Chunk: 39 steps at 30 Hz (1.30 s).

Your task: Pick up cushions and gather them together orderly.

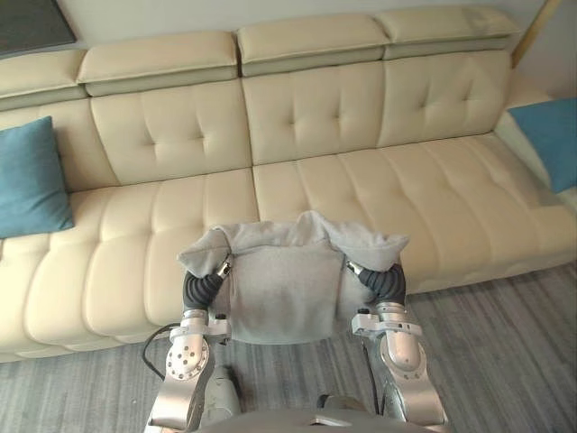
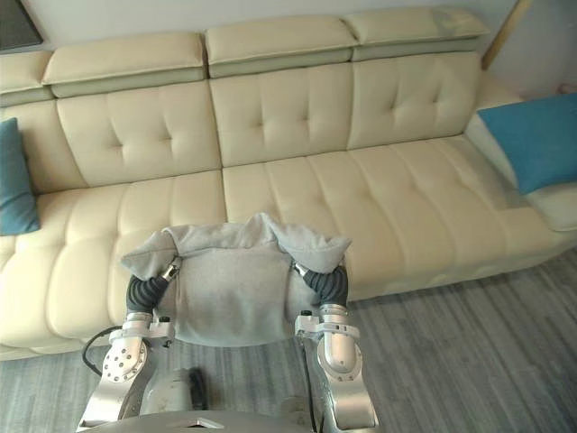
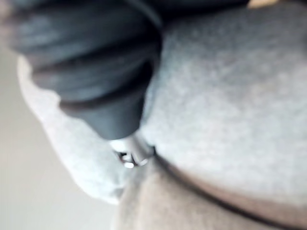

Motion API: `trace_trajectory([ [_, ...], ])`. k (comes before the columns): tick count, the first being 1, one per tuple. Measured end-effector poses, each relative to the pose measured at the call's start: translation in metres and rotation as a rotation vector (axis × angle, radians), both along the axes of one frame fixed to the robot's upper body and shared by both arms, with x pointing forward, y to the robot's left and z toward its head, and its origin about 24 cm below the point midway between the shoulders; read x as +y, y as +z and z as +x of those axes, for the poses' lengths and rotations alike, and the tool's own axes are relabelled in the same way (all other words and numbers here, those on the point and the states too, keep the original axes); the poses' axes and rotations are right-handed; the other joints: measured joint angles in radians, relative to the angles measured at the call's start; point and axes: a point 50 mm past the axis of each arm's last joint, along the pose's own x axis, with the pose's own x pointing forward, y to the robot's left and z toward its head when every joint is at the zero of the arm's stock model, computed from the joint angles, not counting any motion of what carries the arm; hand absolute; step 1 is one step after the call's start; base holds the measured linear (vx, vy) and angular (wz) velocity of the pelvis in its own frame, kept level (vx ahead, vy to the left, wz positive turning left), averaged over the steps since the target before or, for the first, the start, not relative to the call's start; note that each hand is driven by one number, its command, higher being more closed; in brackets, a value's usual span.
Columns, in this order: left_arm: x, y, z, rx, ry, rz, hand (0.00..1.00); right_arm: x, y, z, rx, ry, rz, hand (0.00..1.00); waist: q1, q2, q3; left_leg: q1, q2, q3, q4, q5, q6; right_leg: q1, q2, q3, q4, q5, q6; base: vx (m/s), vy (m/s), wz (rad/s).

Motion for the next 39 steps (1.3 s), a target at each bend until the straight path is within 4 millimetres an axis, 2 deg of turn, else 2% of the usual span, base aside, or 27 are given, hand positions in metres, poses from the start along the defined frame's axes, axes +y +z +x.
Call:
trace_trajectory([
  [1,0.000,0.000,0.000,0.001,0.002,-0.001,1.00,0.001,0.000,0.004,-0.003,0.007,-0.007,1.00,0.012,-0.003,-0.001,0.029,-0.019,0.002,-0.024,0.049,0.020,0.003,-0.012,0.018,-0.007,0.000,0.012,0.28,0.270,-0.32],
  [2,0.004,0.000,0.000,0.002,0.002,0.015,1.00,0.002,-0.002,0.008,0.009,0.020,-0.016,1.00,0.016,-0.020,-0.009,0.039,-0.037,0.024,-0.013,0.025,0.046,0.023,-0.026,0.039,-0.053,0.012,0.014,0.23,0.162,-0.30],
  [3,0.005,0.000,0.000,-0.001,0.004,0.018,1.00,0.003,-0.002,0.010,0.010,0.025,-0.025,1.00,0.020,-0.030,-0.013,0.026,-0.042,0.028,0.028,0.001,0.064,0.038,-0.033,0.043,-0.083,0.033,0.040,0.36,0.229,-0.22],
  [4,0.007,0.000,0.000,-0.003,0.014,0.019,1.00,0.006,-0.004,0.012,0.017,0.036,-0.033,1.00,0.021,-0.041,-0.021,0.004,-0.040,0.039,0.099,-0.050,0.082,0.054,-0.045,0.059,-0.103,0.050,0.068,0.30,0.206,-0.32],
  [5,0.009,0.000,0.000,0.000,0.021,0.021,1.00,0.007,-0.006,0.015,0.025,0.048,-0.036,1.00,0.024,-0.045,-0.022,0.003,-0.039,0.056,0.140,-0.096,0.088,0.051,-0.051,0.072,-0.082,0.047,0.074,0.40,0.299,-0.50],
  [6,0.010,0.000,0.001,0.000,0.021,0.025,1.00,0.007,-0.010,0.017,0.043,0.058,-0.040,1.00,0.023,-0.051,-0.024,0.018,-0.045,0.079,0.150,-0.141,0.096,0.003,-0.068,0.085,0.035,0.027,0.105,0.32,0.232,-0.47],
  [7,0.011,0.000,0.003,-0.001,0.013,0.036,1.00,0.007,-0.015,0.017,0.064,0.065,-0.042,1.00,0.011,-0.064,-0.029,0.038,-0.059,0.101,0.148,-0.160,0.108,-0.089,-0.097,0.088,0.229,0.018,0.142,0.31,0.213,-0.29],
  [8,0.012,0.000,0.003,0.000,0.012,0.042,1.00,0.007,-0.018,0.017,0.074,0.068,-0.042,1.00,0.008,-0.070,-0.030,0.050,-0.063,0.111,0.148,-0.167,0.115,-0.125,-0.107,0.088,0.305,0.025,0.168,0.34,0.160,-0.12],
  [9,0.016,-0.001,0.003,0.008,0.009,0.061,1.00,0.009,-0.024,0.017,0.103,0.073,-0.036,1.00,0.002,-0.086,-0.026,0.093,-0.071,0.115,0.142,-0.181,0.136,-0.186,-0.128,0.082,0.461,0.086,0.194,0.30,0.102,-0.03],
  [10,0.018,-0.003,0.003,0.018,0.006,0.076,1.00,0.010,-0.030,0.017,0.128,0.071,-0.023,1.00,-0.002,-0.091,-0.025,0.135,-0.075,0.110,0.118,-0.186,0.141,-0.202,-0.136,0.061,0.530,0.120,0.164,0.40,0.058,0.01],
  [11,0.020,-0.005,0.003,0.028,0.007,0.088,1.00,0.012,-0.037,0.017,0.156,0.076,-0.007,1.00,-0.005,-0.094,-0.027,0.195,-0.073,0.104,0.071,-0.187,0.140,-0.221,-0.134,0.027,0.592,0.071,0.095,0.27,-0.017,0.05],
  [12,0.020,-0.005,0.003,0.026,0.010,0.088,1.00,0.012,-0.037,0.017,0.158,0.079,-0.007,1.00,-0.004,-0.090,-0.027,0.216,-0.070,0.104,0.050,-0.186,0.137,-0.240,-0.128,0.006,0.605,0.039,0.071,0.33,-0.086,0.00],
  [13,0.022,-0.003,0.004,0.019,0.018,0.089,1.00,0.012,-0.036,0.018,0.152,0.090,-0.012,1.00,-0.003,-0.090,-0.027,0.247,-0.061,0.103,0.015,-0.183,0.124,-0.280,-0.108,-0.031,0.571,-0.003,0.043,0.20,-0.107,-0.04],
  [14,0.024,-0.003,0.004,0.018,0.021,0.090,1.00,0.012,-0.035,0.019,0.147,0.097,-0.015,1.00,-0.005,-0.087,-0.025,0.262,-0.049,0.103,0.001,-0.182,0.114,-0.303,-0.085,-0.049,0.496,-0.015,0.023,0.29,-0.215,0.00],
  [15,0.025,-0.003,0.004,0.018,0.021,0.091,1.00,0.012,-0.035,0.019,0.146,0.100,-0.015,1.00,-0.009,-0.088,-0.026,0.278,-0.031,0.097,-0.006,-0.184,0.090,-0.319,-0.039,-0.043,0.336,0.003,0.013,0.22,-0.190,0.07],
  [16,0.025,-0.003,0.004,0.019,0.019,0.092,1.00,0.012,-0.035,0.019,0.147,0.100,-0.015,1.00,-0.013,-0.092,-0.027,0.283,-0.031,0.091,-0.005,-0.183,0.081,-0.316,-0.020,-0.037,0.257,0.033,0.006,0.30,-0.234,0.41],
  [17,0.024,-0.003,0.006,0.015,0.006,0.098,1.00,0.013,-0.035,0.017,0.147,0.099,-0.010,1.00,-0.029,-0.135,-0.036,0.290,-0.058,0.051,0.008,-0.205,0.034,-0.278,0.009,0.028,0.031,0.278,0.004,0.26,-0.218,0.39],
  [18,0.014,-0.011,0.011,0.046,-0.011,0.064,1.00,0.003,-0.035,0.019,0.150,0.087,-0.045,1.00,-0.013,-0.078,-0.025,0.291,-0.026,0.003,0.008,-0.218,0.020,-0.255,0.041,0.017,0.026,0.280,-0.013,0.28,-0.208,0.32],
  [19,0.010,-0.011,0.011,0.046,-0.021,0.047,1.00,-0.001,-0.032,0.019,0.142,0.084,-0.065,1.00,-0.012,-0.058,-0.026,0.289,-0.015,-0.015,0.003,-0.219,0.019,-0.243,0.052,0.008,-0.002,0.275,-0.011,0.19,-0.152,-0.02],
  [21,0.003,-0.011,0.012,0.041,-0.041,0.029,1.00,-0.008,-0.032,0.018,0.143,0.066,-0.077,1.00,-0.013,-0.042,-0.023,0.304,-0.002,-0.035,-0.029,-0.213,0.012,-0.220,0.071,-0.004,-0.030,0.277,-0.013,0.12,-0.065,0.07],
  [24,0.000,-0.010,0.012,0.038,-0.048,0.013,1.00,-0.010,-0.030,0.018,0.135,0.058,-0.078,1.00,-0.010,-0.040,-0.027,0.342,0.009,-0.046,-0.070,-0.207,0.001,-0.144,0.088,-0.023,-0.130,0.312,-0.017,0.04,0.002,0.15],
  [26,0.002,-0.010,0.011,0.039,-0.046,0.019,1.00,-0.010,-0.027,0.014,0.124,0.064,-0.076,1.00,0.008,-0.044,-0.036,0.341,-0.011,-0.049,-0.099,-0.195,0.002,-0.093,0.085,-0.021,-0.261,0.378,-0.008,0.00,0.054,0.09],
  [28,0.002,-0.009,0.011,0.034,-0.050,0.017,1.00,-0.011,-0.030,0.012,0.135,0.053,-0.058,1.00,0.015,-0.042,-0.040,0.343,-0.026,-0.053,-0.112,-0.186,0.002,-0.069,0.074,-0.021,-0.317,0.407,-0.004,0.02,0.078,0.08],
  [34,0.000,-0.008,0.012,0.028,-0.061,0.017,1.00,-0.013,-0.032,0.010,0.144,0.048,-0.053,1.00,0.019,-0.029,-0.062,0.382,-0.050,-0.061,-0.171,-0.156,0.009,-0.054,0.056,-0.022,-0.320,0.409,-0.004,0.00,0.039,0.05],
  [36,0.001,-0.004,0.016,0.011,-0.041,0.038,1.00,-0.012,-0.025,0.018,0.115,0.050,-0.062,1.00,0.021,-0.030,-0.062,0.370,-0.056,-0.065,-0.168,-0.156,0.010,-0.060,0.048,-0.025,-0.320,0.411,-0.004,-0.10,0.016,0.07],
  [38,0.007,0.008,0.030,-0.046,0.007,0.064,1.00,-0.008,-0.010,0.036,0.047,0.046,-0.082,1.00,0.023,-0.035,-0.061,0.325,-0.066,-0.076,-0.157,-0.146,0.013,-0.096,0.037,-0.029,-0.320,0.428,-0.007,-0.18,-0.011,0.15],
  [39,0.009,0.024,0.050,-0.113,0.034,0.092,1.00,-0.001,0.005,0.056,-0.013,0.040,-0.082,1.00,0.022,-0.042,-0.052,0.261,-0.071,-0.088,-0.123,-0.140,0.012,-0.137,0.027,-0.045,-0.320,0.446,-0.010,-0.24,-0.019,0.23],
])
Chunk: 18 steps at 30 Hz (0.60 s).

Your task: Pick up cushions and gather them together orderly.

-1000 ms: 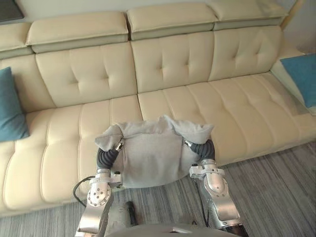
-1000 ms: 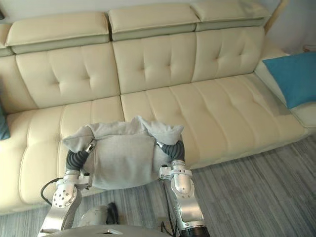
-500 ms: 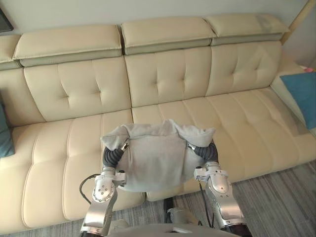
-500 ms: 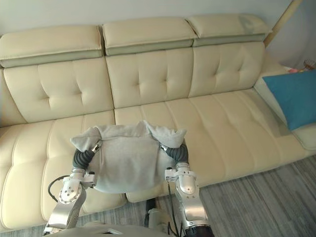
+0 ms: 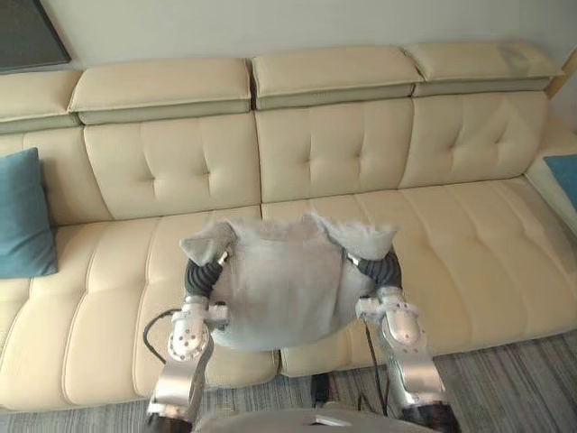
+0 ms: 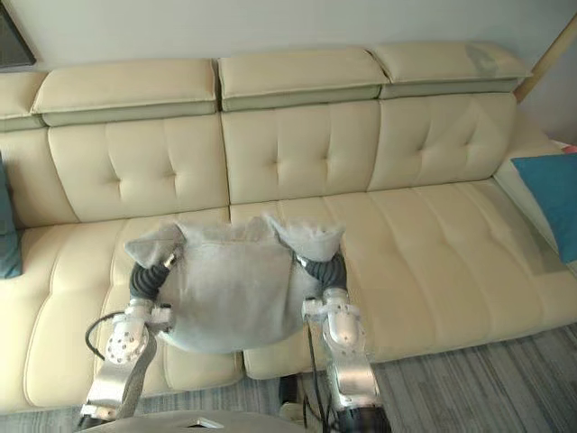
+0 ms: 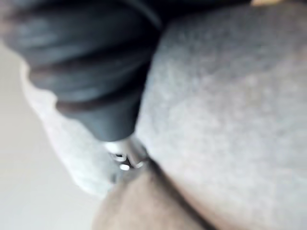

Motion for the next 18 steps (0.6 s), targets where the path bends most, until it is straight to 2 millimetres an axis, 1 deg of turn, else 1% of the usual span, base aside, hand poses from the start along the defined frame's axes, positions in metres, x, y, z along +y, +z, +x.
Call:
trace_trajectory([
  [1,0.000,0.009,0.010,-0.035,0.015,0.013,1.00,0.003,0.009,0.011,-0.032,-0.009,0.001,1.00,0.001,-0.003,0.004,-0.035,0.000,-0.003,0.020,0.002,-0.001,-0.023,-0.003,-0.002,0.000,0.011,-0.002,-0.27,-0.015,0.26],
  [2,0.000,0.026,0.025,-0.100,0.042,0.029,1.00,0.009,0.026,0.026,-0.095,-0.022,-0.009,1.00,0.007,-0.004,0.016,-0.097,0.002,-0.010,0.062,0.002,-0.002,-0.060,-0.005,-0.006,0.000,0.028,-0.008,-0.25,0.007,0.24],
  [3,0.000,0.045,0.037,-0.174,0.072,0.033,1.00,0.014,0.047,0.036,-0.173,-0.040,-0.014,1.00,0.011,0.000,0.054,-0.136,0.004,-0.022,0.099,0.000,-0.004,-0.076,-0.011,-0.016,0.001,0.038,-0.009,-0.25,0.019,0.22],
  [4,-0.001,0.063,0.045,-0.238,0.093,0.040,1.00,0.018,0.065,0.043,-0.235,-0.054,-0.004,1.00,0.013,0.000,0.075,-0.177,0.011,-0.024,0.130,-0.003,-0.004,-0.103,-0.012,-0.025,0.005,0.046,-0.012,-0.28,0.027,0.16],
  [5,-0.001,0.077,0.051,-0.288,0.112,0.046,1.00,0.020,0.078,0.047,-0.280,-0.065,0.006,1.00,0.018,0.001,0.078,-0.222,0.013,-0.025,0.160,-0.007,-0.006,-0.140,-0.011,-0.027,0.017,0.047,-0.013,-0.27,0.017,0.03],
  [6,-0.001,0.104,0.062,-0.382,0.142,0.059,1.00,0.024,0.103,0.054,-0.364,-0.085,0.026,1.00,0.024,0.001,0.081,-0.303,0.022,-0.025,0.210,-0.015,-0.010,-0.213,-0.009,-0.028,0.043,0.044,-0.020,-0.32,0.014,0.00],
  [7,-0.001,0.124,0.072,-0.443,0.162,0.073,1.00,0.025,0.122,0.059,-0.424,-0.111,0.045,1.00,0.030,0.003,0.103,-0.344,0.026,-0.026,0.230,-0.017,-0.015,-0.245,-0.011,-0.028,0.057,0.045,-0.020,-0.28,0.011,0.07],
  [8,-0.001,0.139,0.080,-0.480,0.172,0.081,1.00,0.024,0.136,0.064,-0.463,-0.136,0.052,1.00,0.030,0.005,0.121,-0.362,0.027,-0.024,0.235,-0.015,-0.012,-0.263,-0.015,-0.029,0.068,0.043,-0.017,-0.21,0.009,0.15],
  [9,-0.002,0.153,0.086,-0.515,0.183,0.090,1.00,0.025,0.150,0.068,-0.499,-0.156,0.056,1.00,0.026,0.003,0.129,-0.387,0.026,-0.022,0.236,-0.005,-0.009,-0.290,-0.020,-0.029,0.075,0.046,-0.019,-0.20,0.003,0.20],
  [10,-0.002,0.176,0.092,-0.575,0.202,0.097,1.00,0.026,0.174,0.071,-0.573,-0.194,0.078,1.00,0.025,0.003,0.134,-0.434,0.022,-0.021,0.241,0.013,-0.016,-0.344,-0.027,-0.031,0.086,0.052,-0.023,-0.17,0.004,0.17],
  [11,-0.003,0.192,0.094,-0.622,0.213,0.093,1.00,0.027,0.191,0.070,-0.624,-0.211,0.099,1.00,0.026,0.004,0.151,-0.460,0.020,-0.022,0.243,0.026,-0.013,-0.371,-0.031,-0.032,0.093,0.063,-0.029,-0.15,0.008,0.12],
  [12,-0.003,0.200,0.095,-0.645,0.220,0.093,1.00,0.028,0.199,0.070,-0.650,-0.221,0.106,1.00,0.025,0.004,0.162,-0.472,0.018,-0.022,0.240,0.034,-0.010,-0.384,-0.032,-0.032,0.092,0.071,-0.025,-0.11,0.006,0.11],
  [13,-0.003,0.217,0.097,-0.686,0.234,0.094,1.00,0.029,0.215,0.069,-0.701,-0.245,0.113,1.00,0.023,0.004,0.178,-0.501,0.014,-0.024,0.230,0.049,-0.013,-0.415,-0.035,-0.031,0.092,0.082,-0.026,-0.08,-0.001,0.10],
  [14,-0.003,0.226,0.100,-0.705,0.238,0.099,1.00,0.027,0.223,0.069,-0.724,-0.260,0.123,1.00,0.024,0.004,0.180,-0.526,0.014,-0.024,0.226,0.058,-0.014,-0.443,-0.036,-0.032,0.091,0.093,-0.028,-0.06,-0.009,0.15],
  [15,-0.004,0.237,0.102,-0.725,0.241,0.102,1.00,0.026,0.233,0.068,-0.746,-0.273,0.134,1.00,0.023,0.004,0.196,-0.543,0.011,-0.025,0.212,0.071,-0.021,-0.462,-0.039,-0.033,0.090,0.096,-0.030,-0.03,-0.009,0.11],
  [16,-0.004,0.243,0.103,-0.733,0.241,0.102,1.00,0.025,0.237,0.067,-0.757,-0.277,0.135,1.00,0.022,0.005,0.211,-0.543,0.010,-0.025,0.205,0.078,-0.024,-0.463,-0.040,-0.034,0.090,0.097,-0.031,-0.03,-0.015,0.15],
  [17,-0.006,0.254,0.106,-0.749,0.242,0.105,1.00,0.023,0.246,0.067,-0.778,-0.289,0.138,1.00,0.022,0.004,0.235,-0.554,0.010,-0.025,0.187,0.091,-0.030,-0.480,-0.041,-0.036,0.090,0.097,-0.031,-0.02,-0.019,0.14],
  [18,-0.007,0.260,0.106,-0.761,0.239,0.104,1.00,0.022,0.249,0.066,-0.790,-0.293,0.137,1.00,0.020,0.004,0.246,-0.566,0.009,-0.026,0.171,0.101,-0.031,-0.497,-0.042,-0.039,0.088,0.098,-0.033,-0.03,-0.021,0.15],
])
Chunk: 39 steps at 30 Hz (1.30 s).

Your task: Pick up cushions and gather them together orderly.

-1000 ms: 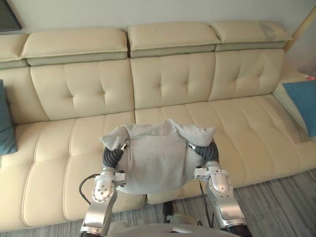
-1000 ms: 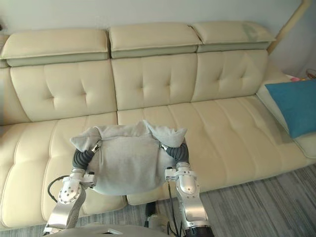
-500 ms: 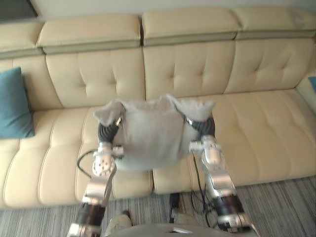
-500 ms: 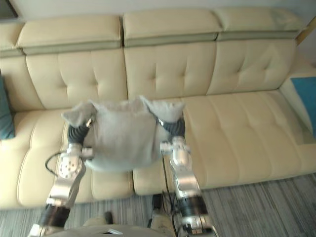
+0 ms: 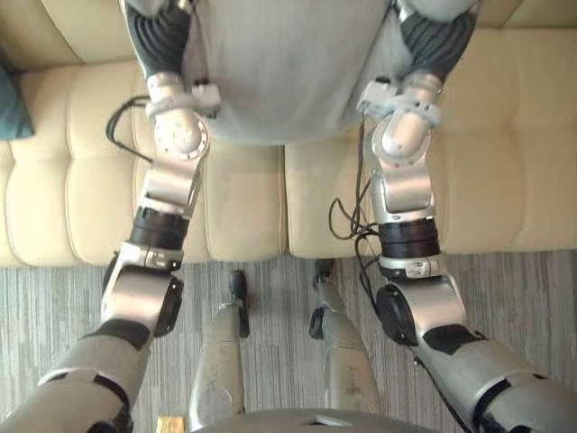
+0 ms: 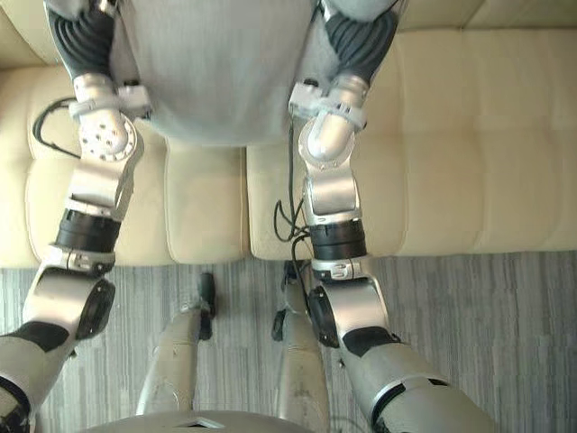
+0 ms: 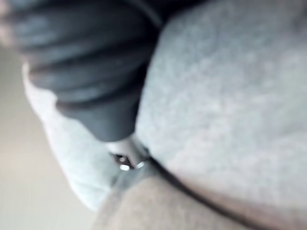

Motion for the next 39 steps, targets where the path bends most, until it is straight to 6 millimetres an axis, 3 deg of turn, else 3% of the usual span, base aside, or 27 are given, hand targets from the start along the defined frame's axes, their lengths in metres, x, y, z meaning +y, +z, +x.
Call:
trace_trajectory([
  [3,0.000,0.007,0.003,0.000,0.002,-0.002,1.00,0.000,0.009,0.001,-0.005,-0.002,0.003,1.00,-0.006,0.000,0.009,-0.039,-0.002,0.002,-0.034,0.027,-0.011,-0.056,-0.002,-0.001,-0.002,0.004,-0.005,-0.01,-0.009,0.10],
  [5,-0.001,0.012,0.008,0.013,-0.015,-0.015,1.00,0.000,0.016,0.005,0.005,0.000,0.016,1.00,-0.013,-0.001,0.047,-0.042,0.001,0.016,-0.067,0.047,-0.023,-0.072,-0.001,0.002,-0.003,0.005,-0.007,-0.01,-0.002,0.07],
  [6,-0.001,0.014,0.008,0.013,-0.021,-0.017,0.00,0.000,0.019,0.004,0.001,0.003,0.018,1.00,-0.016,0.000,0.063,-0.041,0.004,0.027,-0.076,0.053,-0.024,-0.075,0.000,0.005,-0.003,0.005,-0.007,0.00,0.000,0.00],
  [7,-0.001,0.014,0.008,0.015,-0.026,-0.027,0.00,0.001,0.020,0.004,-0.003,0.009,0.021,1.00,-0.017,-0.001,0.067,-0.045,0.004,0.030,-0.079,0.053,-0.024,-0.082,0.000,0.008,-0.002,0.005,-0.007,0.00,0.000,0.00],
  [8,0.001,0.015,0.009,0.015,-0.032,-0.046,0.00,0.002,0.024,0.003,-0.015,0.022,0.027,0.00,-0.019,-0.001,0.072,-0.060,0.005,0.034,-0.077,0.053,-0.024,-0.098,0.001,0.012,-0.002,0.005,-0.007,0.00,0.000,0.00],
  [20,0.030,0.035,0.009,-0.018,0.008,-0.099,0.00,-0.003,0.056,-0.004,-0.095,0.074,0.041,0.00,-0.025,-0.002,0.079,-0.122,0.028,0.075,-0.073,0.065,-0.013,-0.163,0.006,0.018,0.011,0.003,-0.005,-0.02,0.002,0.01],
  [24,0.050,0.045,0.008,-0.014,0.041,-0.079,0.00,-0.013,0.084,0.000,-0.101,0.086,-0.008,0.00,-0.034,-0.002,0.079,-0.120,0.029,0.074,-0.069,0.065,-0.012,-0.163,0.007,0.017,0.020,0.003,-0.005,0.00,0.000,0.00],
  [25,0.057,0.044,0.010,0.005,0.048,-0.081,0.00,-0.018,0.093,-0.001,-0.108,0.109,-0.006,0.00,-0.036,-0.002,0.079,-0.114,0.030,0.074,-0.068,0.065,-0.012,-0.161,0.007,0.017,0.029,0.003,-0.005,0.00,0.000,0.00],
  [30,0.084,0.040,0.008,0.033,0.073,-0.123,0.00,-0.047,0.098,0.002,-0.078,0.109,0.028,0.00,-0.044,-0.002,0.079,-0.067,0.030,0.065,-0.071,0.065,-0.012,-0.118,0.006,0.018,0.050,-0.003,-0.007,-0.01,0.000,0.02],
  [32,0.110,0.033,0.003,0.047,0.113,-0.147,0.00,-0.062,0.102,-0.002,-0.087,0.106,0.040,0.00,-0.045,-0.002,0.079,-0.036,0.028,0.062,-0.078,0.064,-0.011,-0.084,0.006,0.018,0.049,-0.023,-0.009,0.00,-0.009,0.02],
  [36,0.143,0.015,-0.007,0.072,0.162,-0.173,0.00,-0.090,0.086,-0.008,-0.084,0.080,0.044,0.00,-0.045,-0.004,0.077,0.004,0.043,0.062,-0.095,0.065,-0.011,-0.046,0.022,0.013,0.044,-0.040,-0.009,0.00,-0.029,-0.01],
  [38,0.162,-0.013,-0.017,0.106,0.185,-0.202,0.00,-0.110,0.057,-0.014,-0.065,0.055,0.081,0.00,-0.044,-0.004,0.076,0.044,0.045,0.068,-0.120,0.071,-0.015,-0.021,0.028,0.013,0.043,-0.047,-0.011,0.03,-0.049,-0.09],
  [39,0.173,-0.034,-0.022,0.149,0.209,-0.212,0.00,-0.124,0.032,-0.015,-0.020,0.016,0.103,0.00,-0.043,-0.004,0.076,0.070,0.046,0.074,-0.137,0.073,-0.017,-0.006,0.031,0.013,0.042,-0.049,-0.011,0.05,-0.041,-0.11],
])
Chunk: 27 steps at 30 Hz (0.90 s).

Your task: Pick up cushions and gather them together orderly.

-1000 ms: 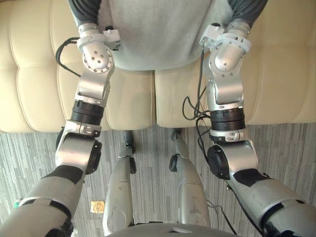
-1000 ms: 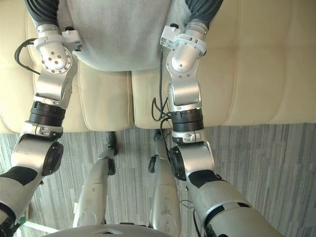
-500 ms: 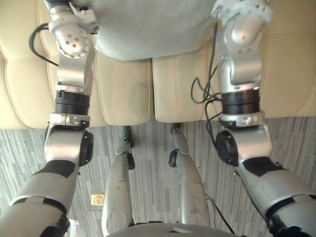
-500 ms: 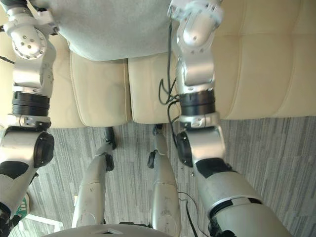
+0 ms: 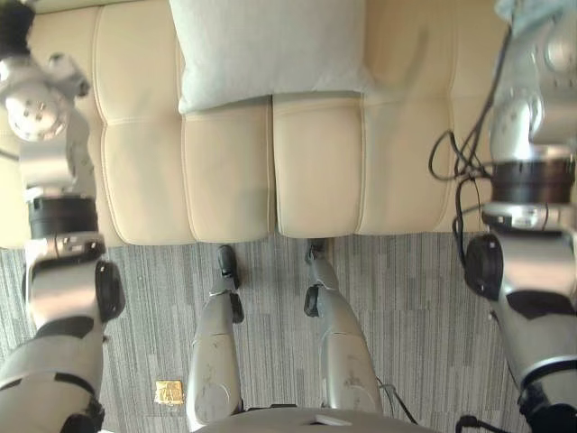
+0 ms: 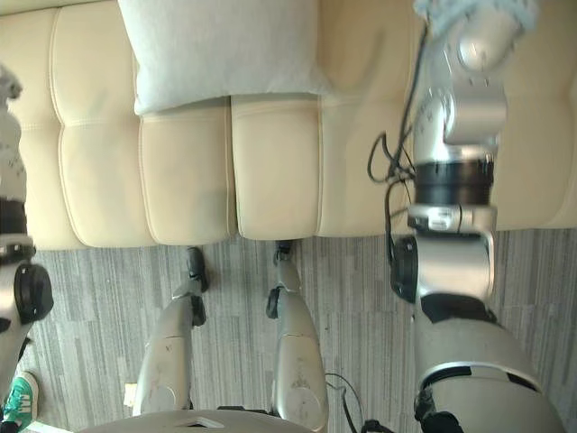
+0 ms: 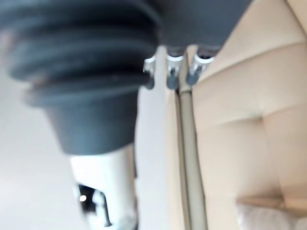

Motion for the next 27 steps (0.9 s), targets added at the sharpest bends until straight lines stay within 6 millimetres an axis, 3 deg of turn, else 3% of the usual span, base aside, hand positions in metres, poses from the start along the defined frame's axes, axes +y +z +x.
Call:
trace_trajectory([
  [2,0.013,-0.040,-0.010,0.090,0.021,-0.029,0.00,-0.022,-0.051,-0.003,0.109,-0.045,0.059,0.00,-0.002,0.000,0.000,0.043,0.003,0.008,-0.020,0.000,0.000,0.033,0.006,0.003,-0.005,-0.002,0.000,0.09,-0.034,-0.15],
  [3,0.011,-0.078,-0.020,0.164,0.008,-0.062,0.00,-0.033,-0.101,-0.009,0.228,-0.065,0.115,0.00,-0.003,0.001,-0.001,0.095,0.003,0.014,-0.048,0.000,-0.001,0.070,0.008,0.002,-0.007,-0.006,0.000,0.09,-0.019,-0.13],
  [4,0.008,-0.091,-0.025,0.190,-0.002,-0.069,0.00,-0.035,-0.118,-0.012,0.267,-0.070,0.132,0.00,-0.005,0.001,-0.001,0.114,0.003,0.014,-0.055,0.000,0.000,0.086,0.009,0.001,-0.007,-0.011,0.002,0.14,-0.008,-0.10],
  [5,0.000,-0.131,-0.040,0.274,-0.033,-0.100,0.00,-0.033,-0.165,-0.024,0.382,-0.068,0.170,0.00,-0.011,0.001,-0.002,0.170,0.002,0.017,-0.078,0.000,-0.001,0.132,0.011,0.000,-0.007,-0.030,0.004,0.10,-0.001,-0.02],
  [6,-0.003,-0.147,-0.046,0.308,-0.043,-0.119,0.00,-0.030,-0.182,-0.030,0.426,-0.060,0.179,0.00,-0.013,0.001,-0.004,0.189,0.002,0.018,-0.084,-0.002,-0.002,0.148,0.011,0.000,-0.005,-0.040,0.007,0.14,0.002,-0.05],
  [7,-0.012,-0.193,-0.066,0.426,-0.065,-0.191,0.00,-0.019,-0.226,-0.046,0.555,-0.027,0.203,0.00,-0.011,0.000,-0.037,0.224,0.003,0.026,-0.095,-0.008,-0.002,0.175,0.013,0.002,-0.005,-0.058,0.010,0.07,0.004,-0.08],
  [8,-0.015,-0.210,-0.075,0.475,-0.069,-0.221,0.00,-0.015,-0.241,-0.051,0.605,-0.018,0.200,0.00,-0.011,-0.001,-0.058,0.230,0.003,0.032,-0.100,-0.010,-0.002,0.177,0.014,0.004,-0.005,-0.061,0.012,0.11,0.008,-0.19],
  [10,-0.040,-0.273,-0.115,0.675,-0.117,-0.338,0.00,0.006,-0.300,-0.081,0.832,0.022,0.175,0.00,0.010,0.001,-0.099,0.314,0.016,0.055,-0.096,-0.036,-0.002,0.250,0.028,0.021,-0.011,-0.078,0.016,0.09,0.010,-0.30],
  [11,-0.045,-0.285,-0.123,0.719,-0.130,-0.358,0.00,0.009,-0.312,-0.088,0.887,0.023,0.162,0.00,0.015,0.000,-0.113,0.332,0.018,0.060,-0.095,-0.042,-0.002,0.268,0.032,0.024,-0.013,-0.080,0.015,0.07,0.010,-0.30],
  [14,-0.075,-0.355,-0.177,1.036,-0.190,-0.469,0.00,0.028,-0.381,-0.131,1.227,0.052,0.093,0.00,0.023,0.001,-0.209,0.407,0.037,0.072,-0.054,-0.105,0.005,0.370,0.049,0.029,-0.036,-0.111,0.023,0.05,0.016,-0.19],
  [15,-0.079,-0.362,-0.183,1.075,-0.198,-0.483,0.00,0.030,-0.389,-0.136,1.267,0.057,0.094,0.00,0.022,0.001,-0.221,0.416,0.037,0.072,-0.053,-0.108,0.004,0.382,0.048,0.029,-0.040,-0.112,0.025,0.03,0.044,-0.09],
  [17,-0.096,-0.389,-0.207,1.243,-0.248,-0.509,0.00,0.036,-0.425,-0.159,1.465,0.079,0.085,0.00,0.024,-0.005,-0.262,0.455,0.033,0.086,-0.045,-0.126,0.000,0.423,0.048,0.037,-0.055,-0.110,0.029,0.01,0.038,-0.13],
  [20,-0.105,-0.407,-0.225,1.383,-0.289,-0.493,0.00,0.042,-0.454,-0.181,1.632,0.111,0.097,0.00,0.025,-0.012,-0.287,0.495,0.027,0.105,-0.043,-0.139,-0.004,0.464,0.044,0.062,-0.088,-0.098,0.046,0.00,0.047,-0.23],
  [24,-0.111,-0.417,-0.234,1.468,-0.299,-0.483,0.00,0.047,-0.474,-0.196,1.761,0.138,0.119,0.00,0.024,-0.021,-0.304,0.524,0.021,0.118,-0.040,-0.147,-0.007,0.486,0.043,0.095,-0.106,-0.080,0.053,0.00,0.035,-0.19],
  [27,-0.109,-0.416,-0.226,1.461,-0.291,-0.470,0.00,0.049,-0.482,-0.199,1.821,0.151,0.123,0.00,0.025,-0.024,-0.302,0.520,0.027,0.116,0.009,-0.159,-0.001,0.482,0.044,0.088,-0.083,-0.077,0.061,-0.02,0.014,-0.06],
])
